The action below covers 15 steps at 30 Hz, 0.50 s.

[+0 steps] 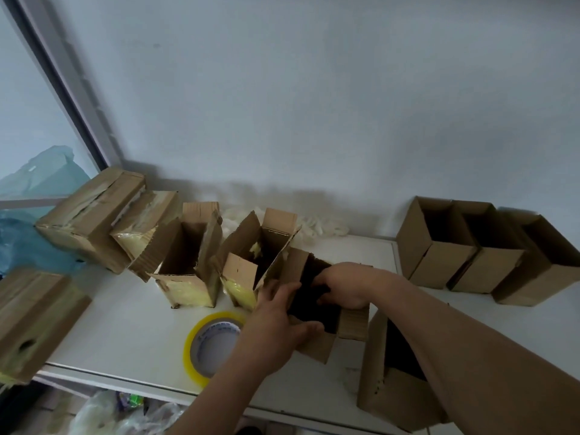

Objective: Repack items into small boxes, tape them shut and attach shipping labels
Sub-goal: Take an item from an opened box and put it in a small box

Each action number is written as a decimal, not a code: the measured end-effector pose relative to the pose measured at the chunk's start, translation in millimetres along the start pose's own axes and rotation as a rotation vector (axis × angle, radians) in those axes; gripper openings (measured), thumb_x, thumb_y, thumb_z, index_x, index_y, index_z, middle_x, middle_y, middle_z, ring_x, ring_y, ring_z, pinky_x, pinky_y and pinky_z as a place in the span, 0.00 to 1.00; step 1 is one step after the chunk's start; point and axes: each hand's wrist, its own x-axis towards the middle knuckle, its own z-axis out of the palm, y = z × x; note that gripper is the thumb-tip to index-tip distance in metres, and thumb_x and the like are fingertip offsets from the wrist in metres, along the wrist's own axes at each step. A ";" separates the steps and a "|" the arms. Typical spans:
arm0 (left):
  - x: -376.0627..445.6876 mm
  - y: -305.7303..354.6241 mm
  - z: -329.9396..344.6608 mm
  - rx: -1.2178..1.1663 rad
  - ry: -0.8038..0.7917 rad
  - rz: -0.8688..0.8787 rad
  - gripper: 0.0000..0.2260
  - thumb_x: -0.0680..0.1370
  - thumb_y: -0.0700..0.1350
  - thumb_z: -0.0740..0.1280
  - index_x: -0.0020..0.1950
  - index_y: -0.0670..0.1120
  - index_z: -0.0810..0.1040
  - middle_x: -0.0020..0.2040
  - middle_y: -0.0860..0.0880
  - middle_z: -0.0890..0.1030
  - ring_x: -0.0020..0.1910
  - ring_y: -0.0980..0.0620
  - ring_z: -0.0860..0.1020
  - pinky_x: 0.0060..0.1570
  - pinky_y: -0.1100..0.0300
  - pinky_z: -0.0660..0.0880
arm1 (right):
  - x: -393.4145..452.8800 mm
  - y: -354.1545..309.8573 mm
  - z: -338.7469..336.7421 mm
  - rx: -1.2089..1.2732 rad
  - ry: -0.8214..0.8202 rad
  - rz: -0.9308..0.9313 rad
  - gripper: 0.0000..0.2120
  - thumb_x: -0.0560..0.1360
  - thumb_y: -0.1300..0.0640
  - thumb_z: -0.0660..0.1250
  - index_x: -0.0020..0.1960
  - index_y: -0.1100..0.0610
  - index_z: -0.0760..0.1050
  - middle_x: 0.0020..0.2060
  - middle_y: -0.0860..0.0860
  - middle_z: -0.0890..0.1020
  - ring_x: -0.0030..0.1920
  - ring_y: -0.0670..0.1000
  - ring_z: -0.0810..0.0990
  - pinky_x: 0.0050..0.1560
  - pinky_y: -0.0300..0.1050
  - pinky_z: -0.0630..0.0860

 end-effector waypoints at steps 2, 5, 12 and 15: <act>1.9 -1.1 0.6 -0.031 -0.017 -0.030 0.34 0.71 0.59 0.74 0.74 0.60 0.63 0.71 0.53 0.63 0.65 0.52 0.70 0.63 0.59 0.72 | -2.1 0.1 1.4 -0.039 -0.004 -0.010 0.19 0.80 0.47 0.61 0.71 0.48 0.70 0.62 0.51 0.78 0.60 0.54 0.76 0.56 0.49 0.73; 4.9 -1.5 1.9 -0.078 0.011 -0.057 0.28 0.75 0.57 0.71 0.73 0.59 0.66 0.69 0.53 0.66 0.63 0.53 0.71 0.60 0.61 0.71 | -2.0 -1.1 2.3 -0.082 -0.003 -0.030 0.19 0.81 0.50 0.59 0.71 0.48 0.69 0.63 0.51 0.76 0.61 0.55 0.76 0.57 0.49 0.73; 9.9 -3.4 7.8 -0.163 0.156 -0.073 0.15 0.83 0.48 0.61 0.69 0.56 0.74 0.66 0.54 0.71 0.59 0.58 0.71 0.56 0.67 0.67 | 2.1 -4.9 1.2 -0.161 -0.079 -0.003 0.23 0.81 0.52 0.58 0.76 0.46 0.61 0.67 0.52 0.74 0.64 0.56 0.74 0.60 0.49 0.74; 13.1 -6.9 9.3 -0.155 0.168 -0.061 0.14 0.83 0.47 0.61 0.68 0.56 0.75 0.65 0.55 0.72 0.57 0.60 0.70 0.49 0.76 0.63 | 2.2 -5.9 -1.5 -0.145 -0.090 -0.005 0.23 0.81 0.49 0.59 0.76 0.45 0.61 0.67 0.51 0.74 0.64 0.56 0.74 0.57 0.49 0.72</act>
